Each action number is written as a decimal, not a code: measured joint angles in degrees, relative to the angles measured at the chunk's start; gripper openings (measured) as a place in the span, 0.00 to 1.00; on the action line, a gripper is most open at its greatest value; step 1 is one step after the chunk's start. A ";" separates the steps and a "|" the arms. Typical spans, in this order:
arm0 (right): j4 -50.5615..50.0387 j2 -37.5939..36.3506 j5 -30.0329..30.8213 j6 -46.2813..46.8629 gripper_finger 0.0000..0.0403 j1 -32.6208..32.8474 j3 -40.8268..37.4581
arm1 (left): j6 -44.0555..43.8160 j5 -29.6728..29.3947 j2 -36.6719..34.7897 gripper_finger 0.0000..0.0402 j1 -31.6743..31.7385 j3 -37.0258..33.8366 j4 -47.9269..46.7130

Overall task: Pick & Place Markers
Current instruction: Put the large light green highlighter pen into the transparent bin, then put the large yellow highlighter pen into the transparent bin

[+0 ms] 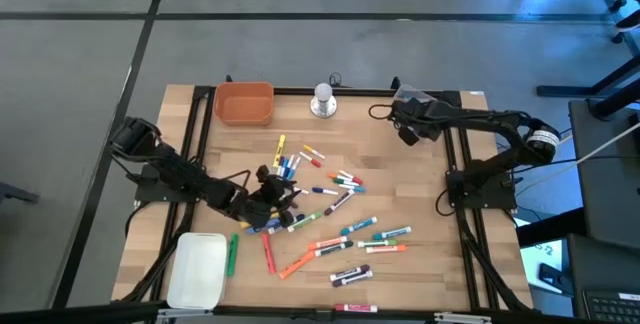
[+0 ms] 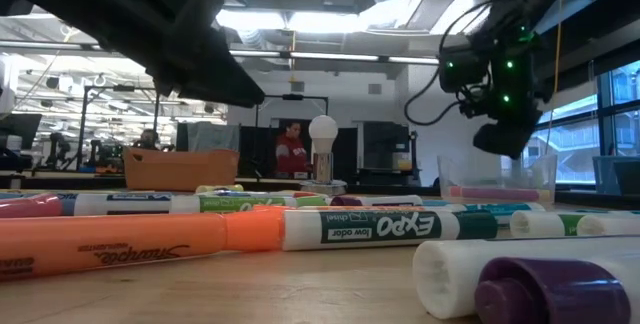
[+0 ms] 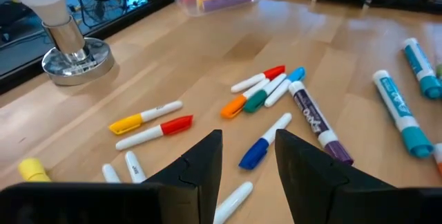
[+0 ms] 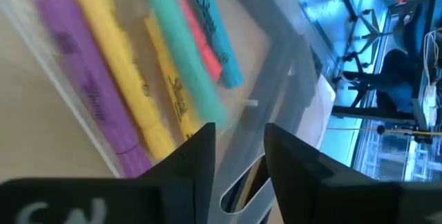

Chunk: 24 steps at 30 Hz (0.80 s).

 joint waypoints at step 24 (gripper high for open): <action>17.99 -10.74 -5.52 1.57 0.32 15.10 -2.24 | 4.22 2.97 1.13 0.32 6.38 0.00 -0.27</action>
